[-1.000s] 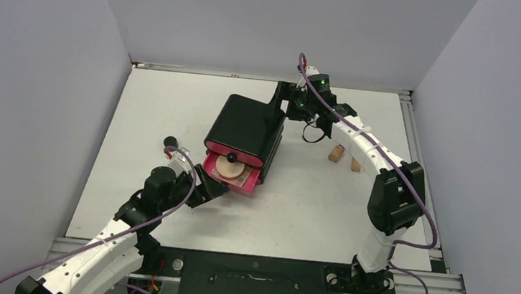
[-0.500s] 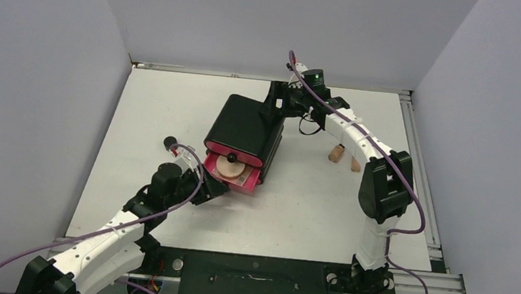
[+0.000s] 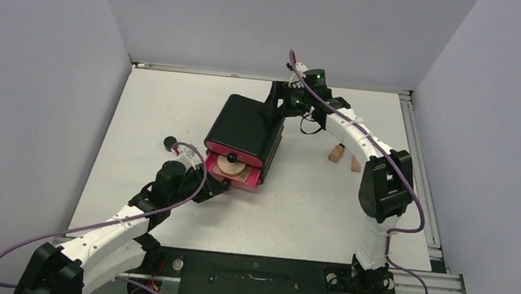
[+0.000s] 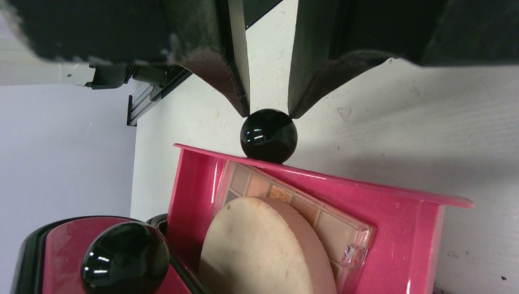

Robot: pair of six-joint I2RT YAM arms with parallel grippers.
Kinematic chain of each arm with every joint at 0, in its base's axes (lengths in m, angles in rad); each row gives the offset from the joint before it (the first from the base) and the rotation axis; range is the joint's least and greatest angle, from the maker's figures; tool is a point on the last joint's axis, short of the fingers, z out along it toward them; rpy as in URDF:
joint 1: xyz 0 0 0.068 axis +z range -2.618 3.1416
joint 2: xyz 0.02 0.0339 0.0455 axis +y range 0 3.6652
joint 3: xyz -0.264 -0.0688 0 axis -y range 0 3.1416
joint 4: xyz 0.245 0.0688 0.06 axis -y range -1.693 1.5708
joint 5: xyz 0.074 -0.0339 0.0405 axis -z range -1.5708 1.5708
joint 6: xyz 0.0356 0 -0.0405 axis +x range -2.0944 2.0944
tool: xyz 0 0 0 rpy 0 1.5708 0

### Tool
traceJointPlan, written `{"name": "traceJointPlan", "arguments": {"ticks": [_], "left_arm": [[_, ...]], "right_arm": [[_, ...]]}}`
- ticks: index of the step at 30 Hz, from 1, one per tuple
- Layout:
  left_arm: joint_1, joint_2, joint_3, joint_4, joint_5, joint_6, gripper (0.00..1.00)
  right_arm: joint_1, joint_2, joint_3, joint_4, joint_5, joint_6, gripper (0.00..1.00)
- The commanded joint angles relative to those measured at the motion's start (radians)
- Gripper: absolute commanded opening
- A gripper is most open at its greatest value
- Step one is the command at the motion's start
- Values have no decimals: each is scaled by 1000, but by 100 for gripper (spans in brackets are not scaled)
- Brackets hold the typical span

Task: Organize the makeup
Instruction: Close the drawer in the storage box.

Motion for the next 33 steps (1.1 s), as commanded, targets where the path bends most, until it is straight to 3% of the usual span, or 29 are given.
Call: {"name": "traceJointPlan", "arguments": {"ticks": [1, 8, 21, 27, 33], "left_arm": [[3, 15, 54, 100, -33, -5, 26], [3, 40, 68, 121, -77, -15, 26], [-2, 288, 144, 320, -82, -45, 26], [-6, 364, 98, 429, -83, -90, 25], [-8, 360, 35, 505, -83, -119, 30]], "right_arm": [[9, -21, -63, 24, -25, 11, 72], [11, -44, -92, 42, -33, 27, 73], [23, -93, -157, 66, -33, 43, 73], [25, -114, -187, 90, -20, 64, 73], [23, -118, -195, 98, -1, 74, 74]]}}
